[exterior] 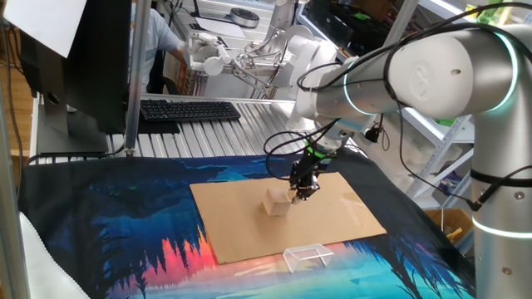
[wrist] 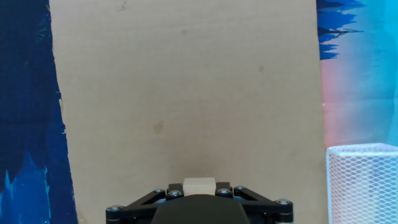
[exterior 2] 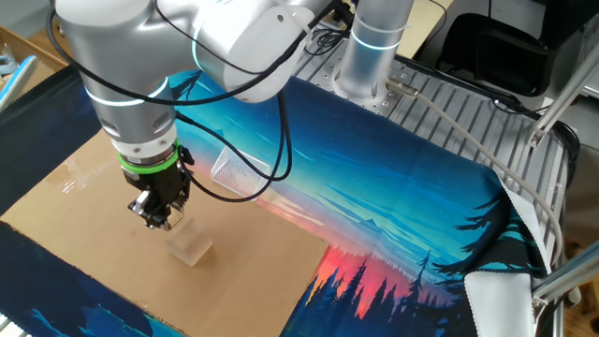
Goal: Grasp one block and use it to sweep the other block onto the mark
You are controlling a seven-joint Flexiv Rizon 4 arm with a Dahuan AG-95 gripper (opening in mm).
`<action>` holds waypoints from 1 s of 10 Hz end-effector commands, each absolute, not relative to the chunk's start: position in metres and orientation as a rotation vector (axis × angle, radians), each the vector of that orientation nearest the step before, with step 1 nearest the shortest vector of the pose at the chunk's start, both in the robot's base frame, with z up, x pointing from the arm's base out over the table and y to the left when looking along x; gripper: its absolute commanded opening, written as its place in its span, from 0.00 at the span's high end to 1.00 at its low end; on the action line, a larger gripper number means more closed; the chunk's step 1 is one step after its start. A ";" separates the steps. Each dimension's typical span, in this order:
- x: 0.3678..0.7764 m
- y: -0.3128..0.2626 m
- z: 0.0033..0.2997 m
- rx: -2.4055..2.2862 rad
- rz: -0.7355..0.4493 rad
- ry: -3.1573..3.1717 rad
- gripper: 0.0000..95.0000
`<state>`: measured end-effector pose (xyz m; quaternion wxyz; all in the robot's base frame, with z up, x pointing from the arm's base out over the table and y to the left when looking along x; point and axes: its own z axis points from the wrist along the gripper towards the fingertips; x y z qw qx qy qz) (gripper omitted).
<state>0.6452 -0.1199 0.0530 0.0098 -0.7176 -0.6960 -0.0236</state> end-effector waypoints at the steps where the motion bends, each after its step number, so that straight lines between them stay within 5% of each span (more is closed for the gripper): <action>1: 0.645 -0.120 0.051 -2.153 0.011 -2.281 1.00; 4: 0.648 -0.120 0.053 -2.129 0.115 -2.315 1.00; 10: 0.687 -0.130 0.069 -2.134 0.123 -2.296 1.00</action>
